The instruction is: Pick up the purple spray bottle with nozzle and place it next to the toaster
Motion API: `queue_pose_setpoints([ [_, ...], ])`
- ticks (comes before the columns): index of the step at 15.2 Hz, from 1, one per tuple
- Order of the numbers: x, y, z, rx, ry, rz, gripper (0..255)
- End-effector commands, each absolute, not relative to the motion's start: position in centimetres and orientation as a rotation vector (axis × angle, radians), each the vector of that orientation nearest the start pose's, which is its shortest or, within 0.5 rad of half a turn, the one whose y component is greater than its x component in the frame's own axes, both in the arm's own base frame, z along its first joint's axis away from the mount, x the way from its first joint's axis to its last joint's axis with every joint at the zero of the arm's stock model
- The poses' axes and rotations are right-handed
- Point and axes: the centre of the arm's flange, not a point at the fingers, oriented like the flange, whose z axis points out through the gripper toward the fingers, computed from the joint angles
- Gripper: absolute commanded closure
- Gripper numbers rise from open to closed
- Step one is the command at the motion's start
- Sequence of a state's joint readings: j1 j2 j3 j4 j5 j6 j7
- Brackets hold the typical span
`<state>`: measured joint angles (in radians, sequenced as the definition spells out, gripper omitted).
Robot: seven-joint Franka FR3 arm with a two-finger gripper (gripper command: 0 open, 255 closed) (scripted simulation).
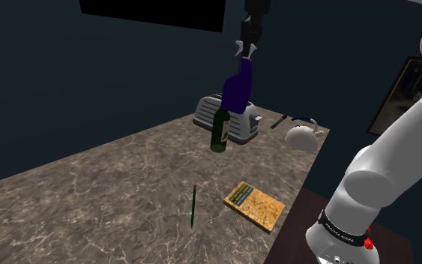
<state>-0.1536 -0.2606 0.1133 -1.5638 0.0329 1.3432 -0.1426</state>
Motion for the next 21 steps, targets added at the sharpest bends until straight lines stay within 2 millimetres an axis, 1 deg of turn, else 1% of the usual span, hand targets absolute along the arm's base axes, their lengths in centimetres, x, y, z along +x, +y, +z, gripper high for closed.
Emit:
queue_pose_setpoints([
  [1, 43.6, -2.9, 73.5, -3.137, -0.171, -0.061, 255],
  [21, 40.1, -29.0, 73.6, -3.137, -0.171, -0.061, 255],
])
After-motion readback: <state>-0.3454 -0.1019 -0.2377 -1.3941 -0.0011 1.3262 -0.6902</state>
